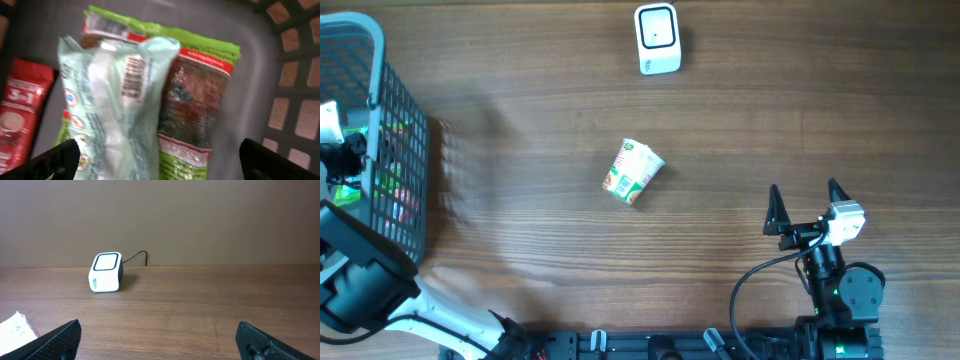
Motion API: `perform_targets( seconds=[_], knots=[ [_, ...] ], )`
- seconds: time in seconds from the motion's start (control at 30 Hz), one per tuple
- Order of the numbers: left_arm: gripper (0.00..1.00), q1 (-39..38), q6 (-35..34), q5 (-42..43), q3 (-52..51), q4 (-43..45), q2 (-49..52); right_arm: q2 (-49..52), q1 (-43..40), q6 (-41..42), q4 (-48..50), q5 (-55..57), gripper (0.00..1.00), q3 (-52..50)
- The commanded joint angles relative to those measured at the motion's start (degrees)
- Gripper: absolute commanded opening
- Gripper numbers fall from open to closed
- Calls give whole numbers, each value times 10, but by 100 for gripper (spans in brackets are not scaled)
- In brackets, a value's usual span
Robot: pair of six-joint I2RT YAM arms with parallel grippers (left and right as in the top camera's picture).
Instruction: Scan the item barcode
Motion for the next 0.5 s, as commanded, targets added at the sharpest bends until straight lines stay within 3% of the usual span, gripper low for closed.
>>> perform_targets(
  seconds=[0.0, 0.33, 0.47],
  knots=[
    [100, -1, 4, -30, 7, 16, 15, -3, -1, -6, 3, -9, 100, -1],
    [100, 11, 1, -27, 7, 50, 52, -3, -1, -6, 3, -9, 100, -1],
    [82, 11, 1, 40, 7, 42, 45, -3, -1, -6, 2, -9, 100, -1]
  ],
)
